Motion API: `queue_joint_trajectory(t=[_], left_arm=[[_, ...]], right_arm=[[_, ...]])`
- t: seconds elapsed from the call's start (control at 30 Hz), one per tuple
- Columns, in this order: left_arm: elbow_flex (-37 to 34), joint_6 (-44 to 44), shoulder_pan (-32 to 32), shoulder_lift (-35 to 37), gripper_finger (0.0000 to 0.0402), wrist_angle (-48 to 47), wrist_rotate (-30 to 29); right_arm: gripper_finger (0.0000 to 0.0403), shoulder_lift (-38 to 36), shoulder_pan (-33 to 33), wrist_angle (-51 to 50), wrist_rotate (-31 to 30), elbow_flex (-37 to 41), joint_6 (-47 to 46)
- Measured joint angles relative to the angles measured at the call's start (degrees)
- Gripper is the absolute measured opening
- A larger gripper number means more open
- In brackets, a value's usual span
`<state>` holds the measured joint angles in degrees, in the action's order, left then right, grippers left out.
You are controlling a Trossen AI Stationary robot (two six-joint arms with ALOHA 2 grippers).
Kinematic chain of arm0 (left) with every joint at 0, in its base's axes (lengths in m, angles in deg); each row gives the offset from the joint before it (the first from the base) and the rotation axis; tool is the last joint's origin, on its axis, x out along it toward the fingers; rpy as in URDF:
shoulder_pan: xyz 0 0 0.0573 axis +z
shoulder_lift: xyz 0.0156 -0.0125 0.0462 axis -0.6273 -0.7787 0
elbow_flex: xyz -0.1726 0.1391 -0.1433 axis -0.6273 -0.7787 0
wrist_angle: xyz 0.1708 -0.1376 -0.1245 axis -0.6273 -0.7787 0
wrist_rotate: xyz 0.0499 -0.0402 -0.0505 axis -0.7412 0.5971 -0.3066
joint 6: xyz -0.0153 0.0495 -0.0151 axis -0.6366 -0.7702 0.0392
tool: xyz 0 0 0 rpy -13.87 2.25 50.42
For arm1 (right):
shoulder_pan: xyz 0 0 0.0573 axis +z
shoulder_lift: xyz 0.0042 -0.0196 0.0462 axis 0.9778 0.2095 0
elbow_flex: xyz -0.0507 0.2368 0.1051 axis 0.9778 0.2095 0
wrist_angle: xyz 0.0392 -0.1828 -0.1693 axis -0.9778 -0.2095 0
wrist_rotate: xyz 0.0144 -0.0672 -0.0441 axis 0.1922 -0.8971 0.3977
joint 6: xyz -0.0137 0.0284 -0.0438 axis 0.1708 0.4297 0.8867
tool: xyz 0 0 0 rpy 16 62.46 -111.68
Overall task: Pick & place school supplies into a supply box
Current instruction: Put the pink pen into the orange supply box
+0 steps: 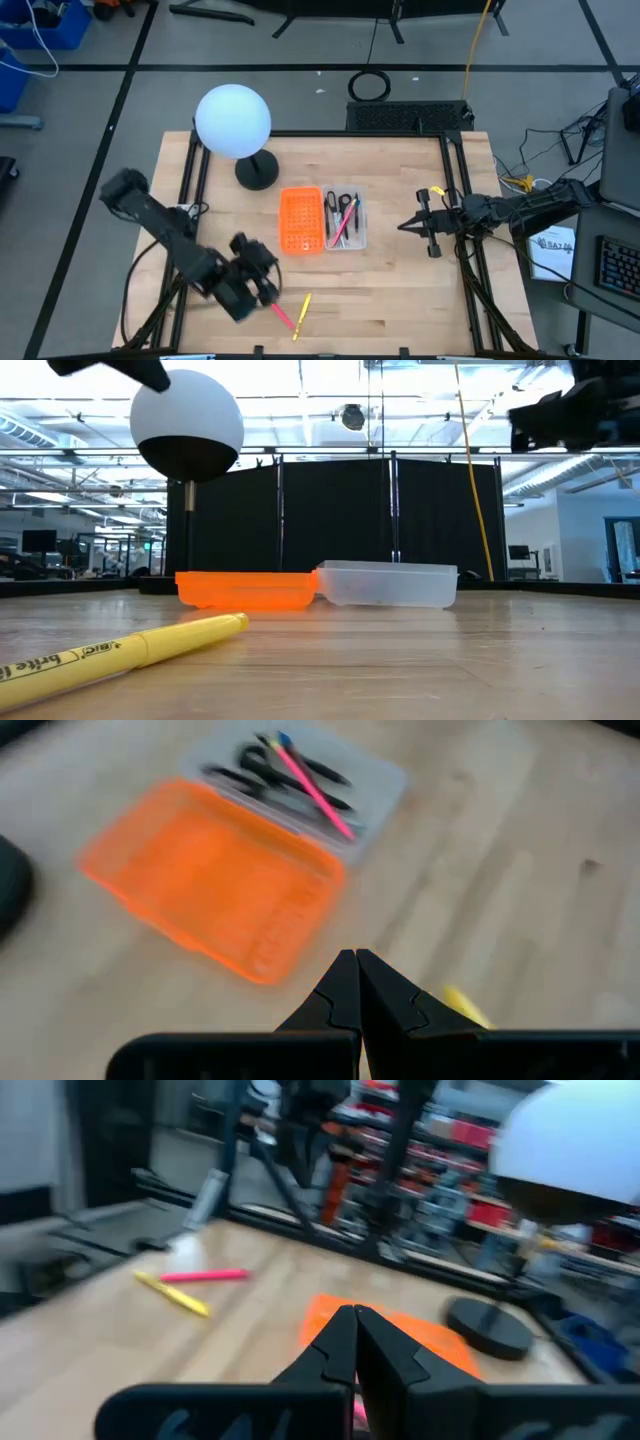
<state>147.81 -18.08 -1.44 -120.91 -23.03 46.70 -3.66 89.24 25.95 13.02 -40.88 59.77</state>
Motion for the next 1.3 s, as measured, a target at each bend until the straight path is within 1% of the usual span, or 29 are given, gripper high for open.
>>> queue_joint_trajectory(t=[0.1,0.2,0.27,0.4,0.5,0.67,0.77,0.83,0.97,1.03,1.17,1.23,1.3], left_arm=[[5.3,3.7,-1.1,-5.9,0.0001,-1.4,1.2],[8.4,6.2,-1.5,-10.0,0.0003,-2.0,3.0],[9.7,7.8,-1.5,-12.3,0.0002,-1.9,4.0],[11.7,12.0,-1.4,-16.2,0.0003,-1.8,6.9],[12.5,16.5,-1.4,-18.8,0.0002,-1.9,11.3],[13.2,28.1,-0.9,-21.4,0.0003,-2.6,21.8],[13.2,30.3,-0.7,-22.4,0.0002,-2.1,27.8],[13.2,26.9,-0.7,-22.4,0.0004,-1.7,29.3],[13.2,13.9,-0.5,-22.4,0.0008,-1.7,29.4],[13.2,9.7,-0.1,-22.1,0.0006,-1.6,29.7],[13.2,-3.9,0.6,-22.6,0.0004,0.4,33.2],[13.2,-8.7,0.6,-23.4,0.0014,1.2,34.7],[13.2,-12.5,1.0,-23.9,0.0035,1.2,36.2]], right_arm=[[0.0,-1.8,0.0,-1.6,5.9,0.0,-1.5],[0.0,-3.6,0.0,-2.0,9.5,0.0,-3.4],[0.0,-4.7,0.0,-2.3,10.9,0.0,-3.6],[0.0,-6.1,0.0,-3.4,11.0,0.0,-3.1],[0.0,-6.1,0.0,-4.3,11.0,0.0,-2.3],[0.0,-6.1,0.0,-4.7,11.0,0.0,-2.5],[0.0,-6.1,0.0,-4.7,11.0,0.0,-1.8],[0.0,-6.1,0.0,-4.9,11.0,0.0,-1.3],[0.0,-6.1,0.0,-5.5,11.0,0.0,-0.5],[0.0,-6.1,0.0,-5.4,11.0,0.0,-0.6],[0.0,-6.1,0.0,-5.4,11.0,0.0,-0.6],[0.0,-6.1,0.0,-5.5,11.0,0.0,-1.0],[0.0,-6.1,0.0,-5.8,11.0,0.0,-1.4]])
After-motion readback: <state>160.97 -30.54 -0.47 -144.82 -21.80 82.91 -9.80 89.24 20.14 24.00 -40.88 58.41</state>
